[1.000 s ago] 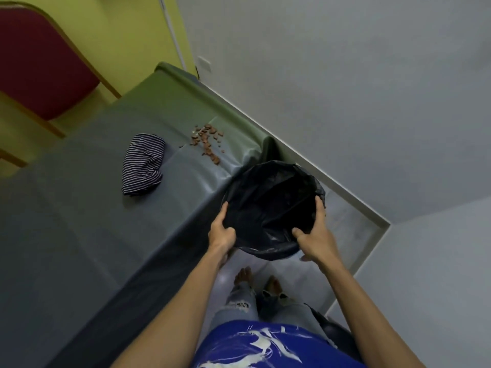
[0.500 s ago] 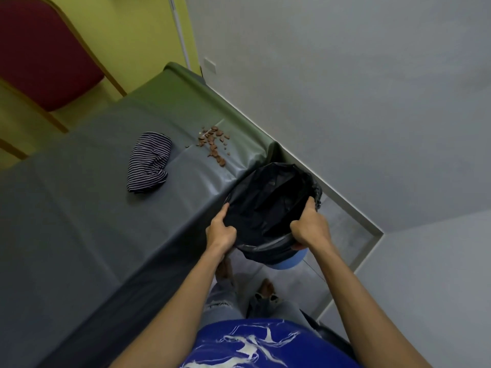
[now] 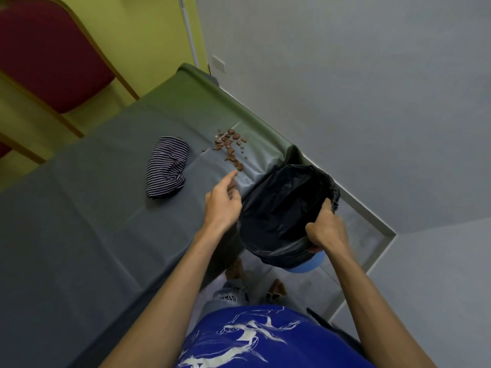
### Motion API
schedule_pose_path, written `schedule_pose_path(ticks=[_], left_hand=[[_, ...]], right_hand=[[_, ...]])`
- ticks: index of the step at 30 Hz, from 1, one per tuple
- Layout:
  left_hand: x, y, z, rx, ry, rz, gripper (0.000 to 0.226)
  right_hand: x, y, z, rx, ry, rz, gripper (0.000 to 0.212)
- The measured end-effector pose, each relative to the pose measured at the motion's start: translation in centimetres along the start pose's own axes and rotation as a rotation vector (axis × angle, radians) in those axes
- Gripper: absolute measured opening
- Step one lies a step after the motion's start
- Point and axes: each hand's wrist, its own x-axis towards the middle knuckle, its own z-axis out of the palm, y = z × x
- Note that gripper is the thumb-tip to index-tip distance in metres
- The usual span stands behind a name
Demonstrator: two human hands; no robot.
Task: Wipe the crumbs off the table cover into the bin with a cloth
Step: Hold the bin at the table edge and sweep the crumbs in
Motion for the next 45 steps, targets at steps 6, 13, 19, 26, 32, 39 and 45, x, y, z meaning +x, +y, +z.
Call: schedule_pose_path(ticks=[6,13,19,26,32,39,45], left_hand=[[4.1,0.2,-3.6,0.039,0.214,0.069,0.050],[8.1,-1.6,-6.6,0.331,0.545,0.120,0.041],[10.1,-5.6,-8.2,0.633,0.318,-0.112,0.069],[10.5,-6.8,-9.5,0.653,0.315,-0.083,0.067],[12.0,-6.1,-10.5,0.529,0.346,0.044,0.060],[17.0,-1.2,-8.6,0.547,0.260,0.245,0.060],[20.8,-0.6,-7.6,0.643,0.127,0.226,0.059]], right_hand=[[0.3,-0.2,0.3,-0.019,-0.004,0.033,0.091],[0.3,-0.4,0.7,-0.002,-0.013,0.053,0.090],[0.7,-0.2,0.8,0.002,-0.012,0.059,0.091],[1.1,0.3,0.5,0.074,0.008,0.082,0.106],[1.0,-0.1,0.0,0.054,0.012,0.090,0.106],[0.9,-0.3,-0.2,0.048,0.019,0.112,0.108],[0.5,-0.7,-0.6,0.034,0.050,0.120,0.105]])
